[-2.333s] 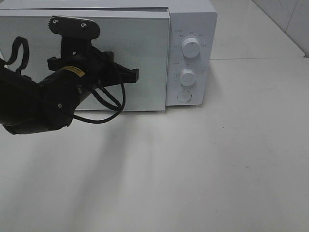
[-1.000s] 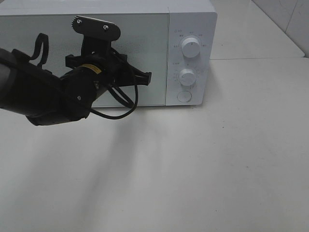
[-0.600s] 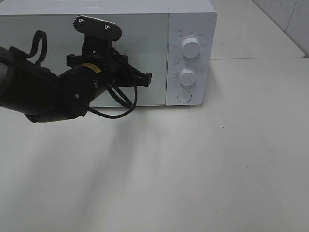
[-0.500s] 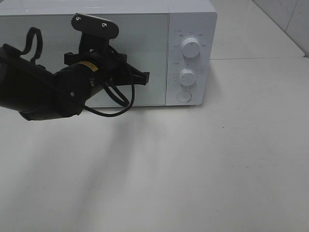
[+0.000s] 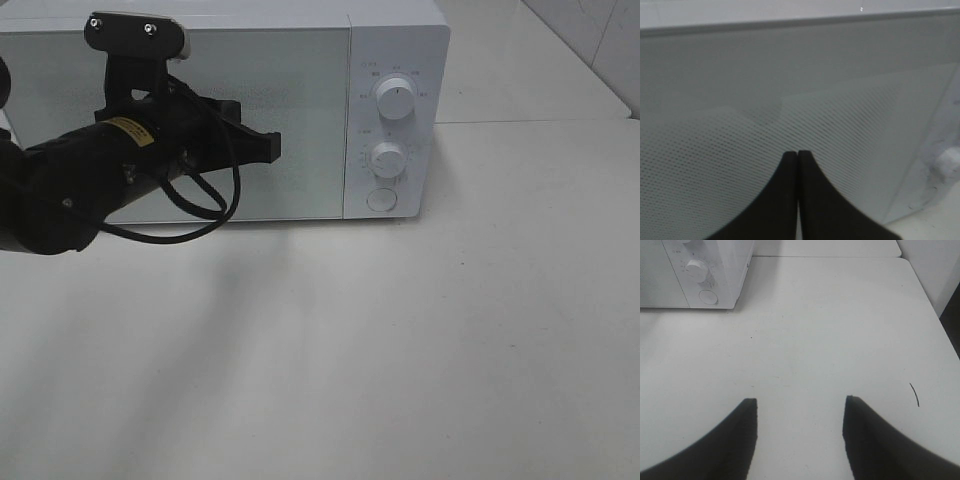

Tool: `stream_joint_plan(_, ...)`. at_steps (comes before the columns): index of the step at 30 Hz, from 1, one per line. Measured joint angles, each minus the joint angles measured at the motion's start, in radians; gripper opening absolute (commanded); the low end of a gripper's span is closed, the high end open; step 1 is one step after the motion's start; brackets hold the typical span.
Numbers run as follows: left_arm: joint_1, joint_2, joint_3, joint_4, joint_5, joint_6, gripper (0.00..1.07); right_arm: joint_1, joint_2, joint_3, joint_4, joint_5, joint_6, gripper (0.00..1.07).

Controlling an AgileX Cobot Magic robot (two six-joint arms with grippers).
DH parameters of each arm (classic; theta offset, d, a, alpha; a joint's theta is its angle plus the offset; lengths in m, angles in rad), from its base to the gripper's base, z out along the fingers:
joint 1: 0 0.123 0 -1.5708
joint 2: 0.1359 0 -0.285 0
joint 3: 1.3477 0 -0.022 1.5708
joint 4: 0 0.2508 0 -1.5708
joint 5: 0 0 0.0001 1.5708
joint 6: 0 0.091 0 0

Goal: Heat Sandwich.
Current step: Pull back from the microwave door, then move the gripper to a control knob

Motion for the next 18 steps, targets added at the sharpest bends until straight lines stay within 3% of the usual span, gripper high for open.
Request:
stream_joint_plan(3, 0.0, -0.023, 0.009, 0.063, 0.04, -0.044, 0.0, 0.0, 0.0, 0.0, 0.0, 0.0, 0.0, 0.52)
stream_joint_plan(5, 0.0, -0.06, 0.011, 0.15, 0.11, -0.104, 0.0, 0.0, 0.0, 0.0, 0.0, 0.0, 0.0, 0.52)
stream_joint_plan(8, 0.0, -0.089, 0.011, 0.205, 0.169, -0.138, 0.0, 0.0, 0.0, 0.0, 0.0, 0.0, 0.0, 0.52)
stream_joint_plan(10, 0.0, -0.134, 0.011, 0.26, 0.286, -0.175, 0.0, 0.0, 0.0, 0.0, 0.0, 0.0, 0.0, 0.52)
stream_joint_plan(18, 0.0, -0.284, 0.012, 0.283, 0.569, -0.188, 0.0, 0.0, 0.0, 0.0, 0.0, 0.0, 0.0, 0.52)
